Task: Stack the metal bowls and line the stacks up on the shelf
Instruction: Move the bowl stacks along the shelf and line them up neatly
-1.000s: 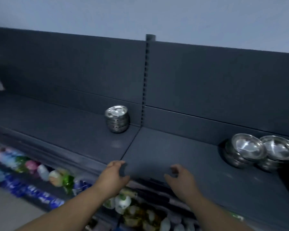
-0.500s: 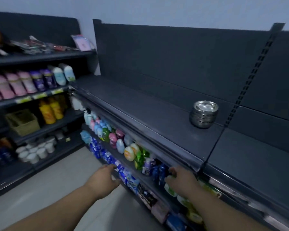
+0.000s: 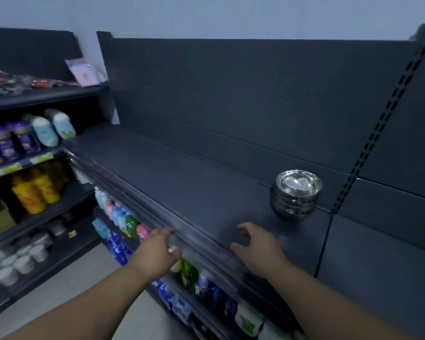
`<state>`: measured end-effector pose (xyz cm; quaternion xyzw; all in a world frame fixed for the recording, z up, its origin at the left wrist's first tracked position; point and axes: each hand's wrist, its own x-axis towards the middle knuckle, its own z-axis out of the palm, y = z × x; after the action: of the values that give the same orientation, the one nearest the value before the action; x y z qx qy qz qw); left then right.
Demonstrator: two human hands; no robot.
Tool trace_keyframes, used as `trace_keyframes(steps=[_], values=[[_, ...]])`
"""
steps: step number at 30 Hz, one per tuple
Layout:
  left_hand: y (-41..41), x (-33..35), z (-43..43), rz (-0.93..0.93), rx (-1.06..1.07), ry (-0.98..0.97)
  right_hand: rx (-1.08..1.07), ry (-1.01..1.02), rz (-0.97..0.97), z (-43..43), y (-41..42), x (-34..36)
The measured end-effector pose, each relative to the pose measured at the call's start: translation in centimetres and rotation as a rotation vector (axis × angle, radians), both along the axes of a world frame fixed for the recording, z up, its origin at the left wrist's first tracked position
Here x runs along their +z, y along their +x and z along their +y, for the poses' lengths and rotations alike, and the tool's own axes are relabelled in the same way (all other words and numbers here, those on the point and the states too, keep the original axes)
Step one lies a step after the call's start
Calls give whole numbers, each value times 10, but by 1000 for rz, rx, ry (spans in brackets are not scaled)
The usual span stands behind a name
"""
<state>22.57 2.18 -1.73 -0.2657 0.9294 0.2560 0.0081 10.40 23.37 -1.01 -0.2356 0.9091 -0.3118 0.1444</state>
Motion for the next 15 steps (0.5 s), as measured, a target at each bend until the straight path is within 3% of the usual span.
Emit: trace_keyframes(steps=[6, 11, 15], values=[[-94, 6, 7, 97, -141, 52, -208, 69, 1, 16, -62, -2], [-165, -2, 17, 92, -309, 126, -492, 150, -119, 39, -91, -2], [-218, -5, 23, 75, -455, 246, -713, 23, -202, 49, -107, 0]])
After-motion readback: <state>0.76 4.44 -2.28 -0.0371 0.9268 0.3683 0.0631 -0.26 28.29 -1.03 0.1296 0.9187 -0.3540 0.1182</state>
